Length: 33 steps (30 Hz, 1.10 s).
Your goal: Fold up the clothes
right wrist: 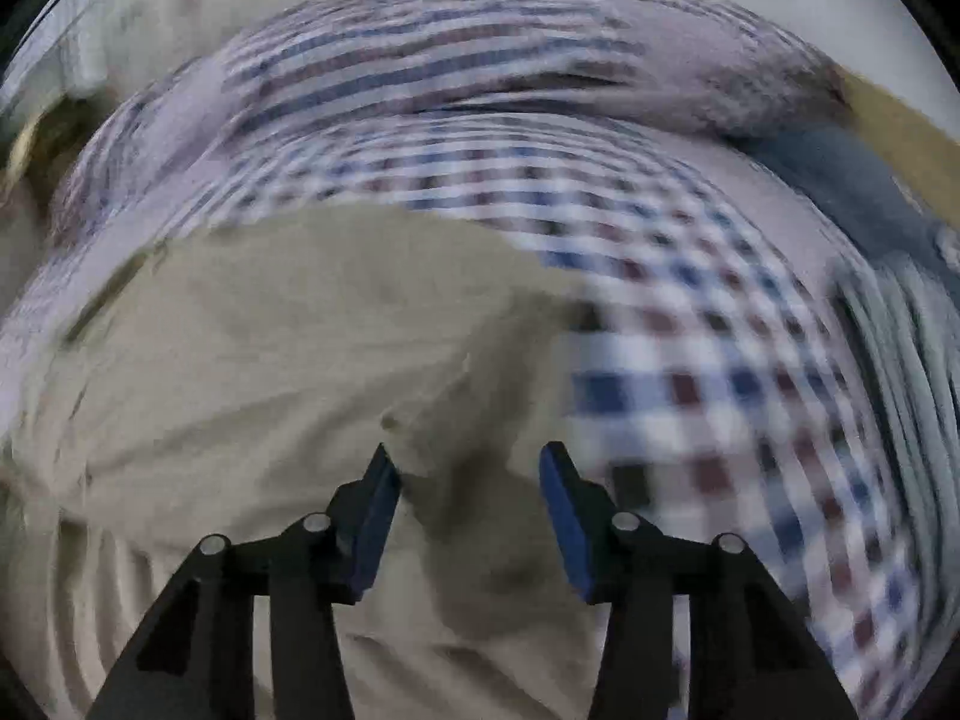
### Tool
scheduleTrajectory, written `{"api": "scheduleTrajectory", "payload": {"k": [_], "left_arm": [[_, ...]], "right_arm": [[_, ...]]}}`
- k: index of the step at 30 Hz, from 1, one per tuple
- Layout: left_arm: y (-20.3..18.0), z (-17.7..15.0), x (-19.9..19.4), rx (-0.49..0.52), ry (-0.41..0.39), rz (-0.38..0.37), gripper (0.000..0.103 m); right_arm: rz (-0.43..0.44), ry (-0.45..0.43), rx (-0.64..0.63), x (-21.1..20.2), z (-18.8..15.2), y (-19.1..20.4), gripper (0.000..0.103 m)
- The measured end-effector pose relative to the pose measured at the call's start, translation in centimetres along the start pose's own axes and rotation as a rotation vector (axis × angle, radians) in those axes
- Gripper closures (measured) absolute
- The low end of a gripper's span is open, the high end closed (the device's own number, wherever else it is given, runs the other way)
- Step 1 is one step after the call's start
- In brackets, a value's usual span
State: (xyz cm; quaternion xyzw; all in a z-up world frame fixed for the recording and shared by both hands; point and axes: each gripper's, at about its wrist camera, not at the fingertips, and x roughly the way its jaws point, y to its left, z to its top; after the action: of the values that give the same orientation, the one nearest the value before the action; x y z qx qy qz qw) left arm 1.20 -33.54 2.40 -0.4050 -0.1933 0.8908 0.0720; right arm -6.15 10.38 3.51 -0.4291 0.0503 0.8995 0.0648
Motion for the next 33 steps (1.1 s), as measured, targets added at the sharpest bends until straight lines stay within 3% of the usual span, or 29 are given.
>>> {"api": "scheduleTrajectory", "payload": {"k": [3, 7, 11, 17, 20, 28, 32, 33], "left_arm": [[-0.1, -0.1, 0.0, 0.005, -0.004, 0.007, 0.04], [-0.5, -0.3, -0.2, 0.029, -0.016, 0.034, 0.04], [-1.2, -0.2, -0.6, 0.083, -0.031, 0.089, 0.04], [-2.8, 0.5, -0.2, 0.226, -0.019, 0.225, 0.041], [-3.4, 1.1, 0.9, 0.278, 0.015, 0.279, 0.052], [-5.0, 2.2, 3.9, 0.354, 0.089, 0.326, 0.064], [-3.5, 3.2, 4.5, 0.257, 0.082, 0.316, 0.088], [-2.9, 3.5, 4.5, 0.222, 0.078, 0.311, 0.09]], "right_arm": [[-0.03, 0.003, 0.171, -2.0, -1.5, -4.3, 0.053], [0.02, -0.017, 0.239, -6.0, -4.5, -7.0, 0.051], [0.099, -0.104, 0.296, -9.6, -7.5, -8.2, 0.047], [0.175, -0.124, 0.218, -10.2, -8.9, -6.9, 0.047], [0.227, -0.113, 0.199, -9.8, -9.0, -6.3, 0.047], [0.282, -0.118, 0.152, -9.4, -8.9, -4.4, 0.047], [0.297, -0.119, 0.149, -9.1, -8.2, -3.7, 0.047], [0.298, -0.12, 0.148, -9.1, -8.2, -3.7, 0.047]]}}
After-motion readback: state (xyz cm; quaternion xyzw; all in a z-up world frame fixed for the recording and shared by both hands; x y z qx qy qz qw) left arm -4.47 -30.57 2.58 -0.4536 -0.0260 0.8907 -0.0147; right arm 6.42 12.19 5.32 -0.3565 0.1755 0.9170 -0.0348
